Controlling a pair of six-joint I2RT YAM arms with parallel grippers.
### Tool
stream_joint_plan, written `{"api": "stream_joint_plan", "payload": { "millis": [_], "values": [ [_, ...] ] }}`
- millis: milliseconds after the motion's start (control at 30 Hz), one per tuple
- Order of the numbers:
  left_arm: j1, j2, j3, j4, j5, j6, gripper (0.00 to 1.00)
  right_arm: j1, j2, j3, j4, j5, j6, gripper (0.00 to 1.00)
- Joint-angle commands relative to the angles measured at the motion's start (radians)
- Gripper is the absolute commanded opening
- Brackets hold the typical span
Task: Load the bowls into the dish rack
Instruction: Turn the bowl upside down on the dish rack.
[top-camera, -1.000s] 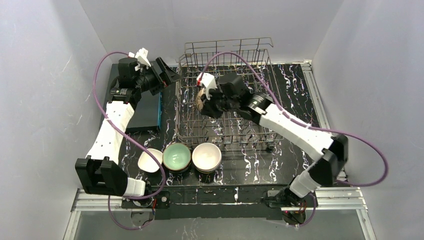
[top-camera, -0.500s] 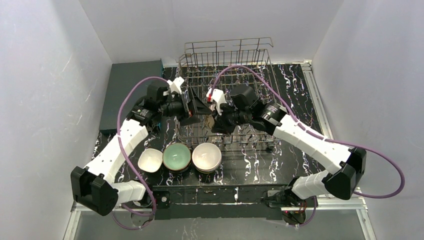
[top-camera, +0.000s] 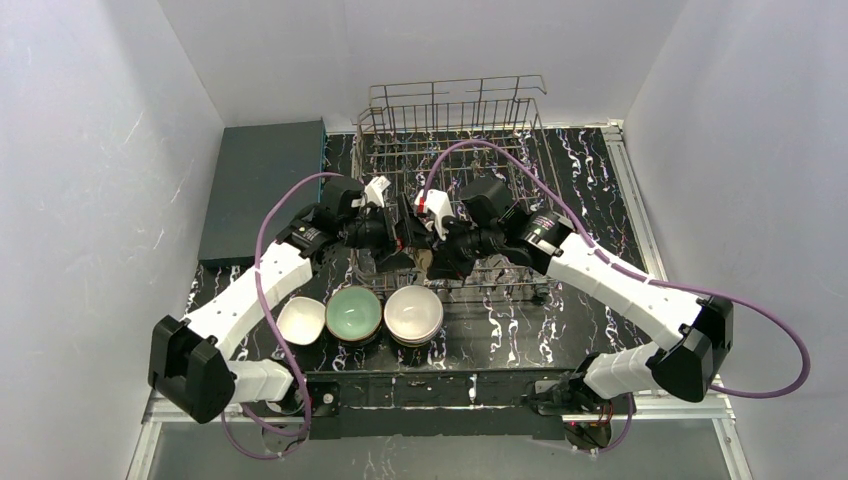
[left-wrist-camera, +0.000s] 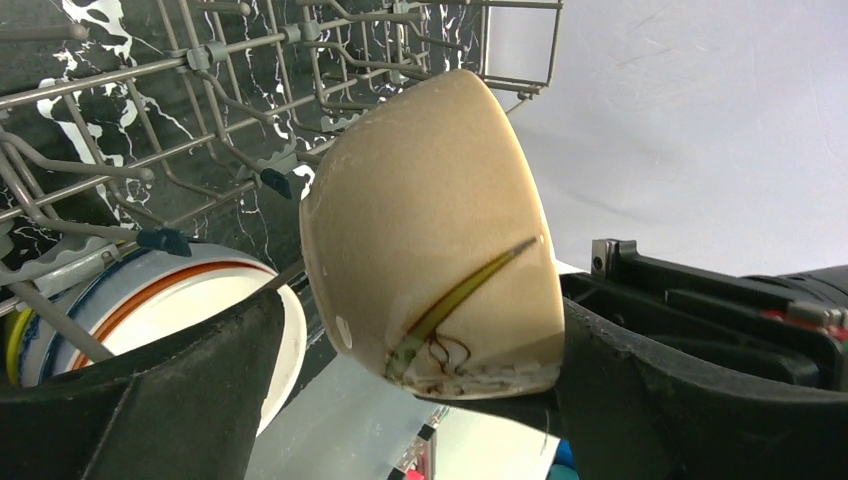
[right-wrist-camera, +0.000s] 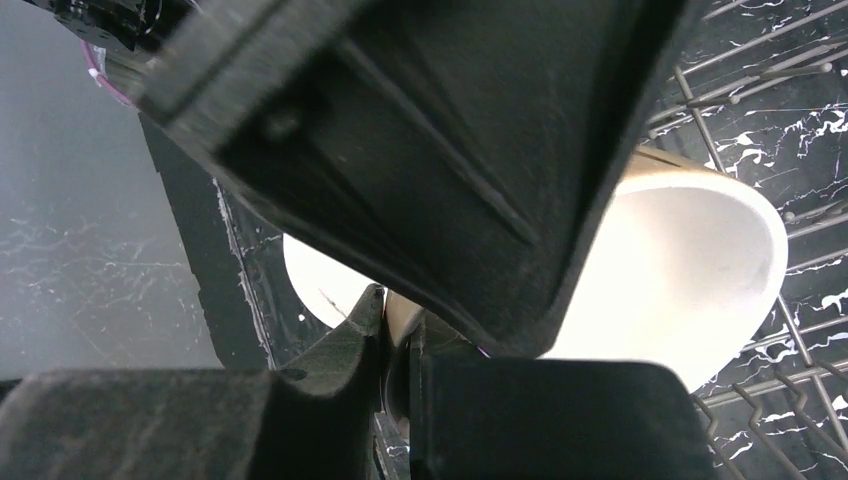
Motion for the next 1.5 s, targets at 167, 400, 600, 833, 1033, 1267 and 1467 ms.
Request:
{"api": "stream_joint_plan", "payload": {
  "millis": [167,400,600,833,1033,1267,1467],
  "values": [
    [-0.045,0.051,-0.038,0.051,0.068,-0.075,0.92,0.008,-0.038,0.020,0.125,-0.042,-0.002,0.01],
    [-0.051,0.062,-0.063,0.139,0.094,-0.130,0.77,0.009,-0.024,0.017,0.125,-0.027,-0.001,0.01],
    [-0.049,0.083,-0.090,0.232,0.129,-0.170,0.48,0.011,-0.020,0.002,0.147,0.034,0.029,0.04],
    [-0.033,0.098,-0.026,0.155,0.065,-0.096,0.33,0.011,-0.012,0.003,0.157,0.111,0.067,0.32],
    [0.038,0.097,-0.022,0.170,0.051,-0.086,0.29,0.009,-0.039,-0.015,0.174,0.187,0.125,0.67],
    [0.113,0.069,0.001,0.157,0.029,-0.001,0.25,-0.059,-0.089,-0.051,0.216,0.176,0.219,0.96],
    [0.131,-0.034,0.008,0.159,-0.077,0.159,0.22,-0.281,-0.128,-0.150,0.360,-0.117,0.429,0.99]
  ]
}}
